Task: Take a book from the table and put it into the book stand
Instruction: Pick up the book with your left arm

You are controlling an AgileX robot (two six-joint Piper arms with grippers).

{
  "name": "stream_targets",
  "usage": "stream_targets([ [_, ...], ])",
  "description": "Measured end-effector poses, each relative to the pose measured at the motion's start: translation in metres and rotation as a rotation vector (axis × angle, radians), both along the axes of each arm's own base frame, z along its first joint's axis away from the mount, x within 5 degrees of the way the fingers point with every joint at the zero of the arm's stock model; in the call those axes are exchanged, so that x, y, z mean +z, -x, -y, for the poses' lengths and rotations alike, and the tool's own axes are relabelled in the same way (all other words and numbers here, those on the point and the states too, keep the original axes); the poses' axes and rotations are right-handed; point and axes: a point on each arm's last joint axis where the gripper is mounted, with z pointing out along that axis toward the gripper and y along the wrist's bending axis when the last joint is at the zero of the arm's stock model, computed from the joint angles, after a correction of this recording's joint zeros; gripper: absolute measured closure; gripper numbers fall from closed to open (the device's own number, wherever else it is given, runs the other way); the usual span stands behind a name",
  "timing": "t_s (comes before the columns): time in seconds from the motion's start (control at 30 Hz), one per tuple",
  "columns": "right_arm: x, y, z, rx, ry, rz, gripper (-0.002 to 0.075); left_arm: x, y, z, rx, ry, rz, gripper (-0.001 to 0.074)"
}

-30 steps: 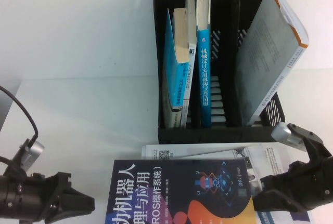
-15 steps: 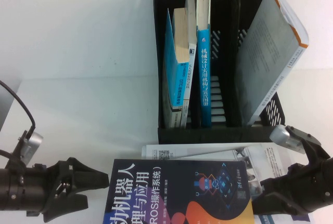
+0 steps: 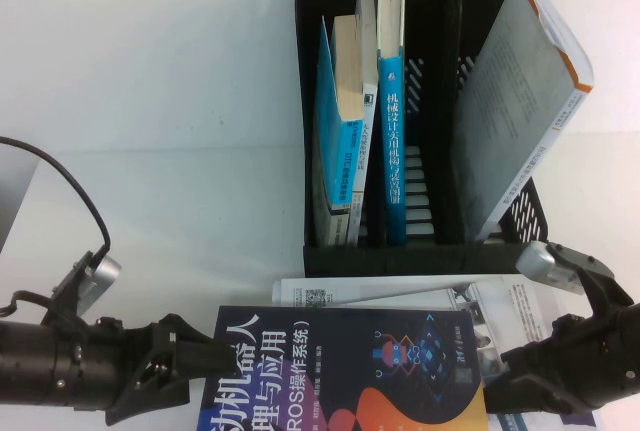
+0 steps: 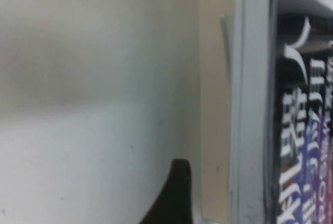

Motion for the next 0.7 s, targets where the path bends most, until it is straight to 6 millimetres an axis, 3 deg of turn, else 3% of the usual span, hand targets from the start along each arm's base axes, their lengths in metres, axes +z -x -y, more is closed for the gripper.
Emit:
stream_targets([
  [0.23,0.0,0.0,0.0,0.002,0.0,0.001,0.0731,-0.015,-0.007,0.001,0.029,0.045,-0.055,0.0057],
  [0.5,0.0,0.0,0.0,0.002,0.0,0.001,0.0731,-0.032,-0.013,0.013,-0.04,0.285,-0.079,0.0057],
  [0.7,0.0,0.0,0.0,0.002,0.0,0.001,0.0731,-0.045,-0.014,0.013,-0.046,0.299,-0.11,0.0062],
])
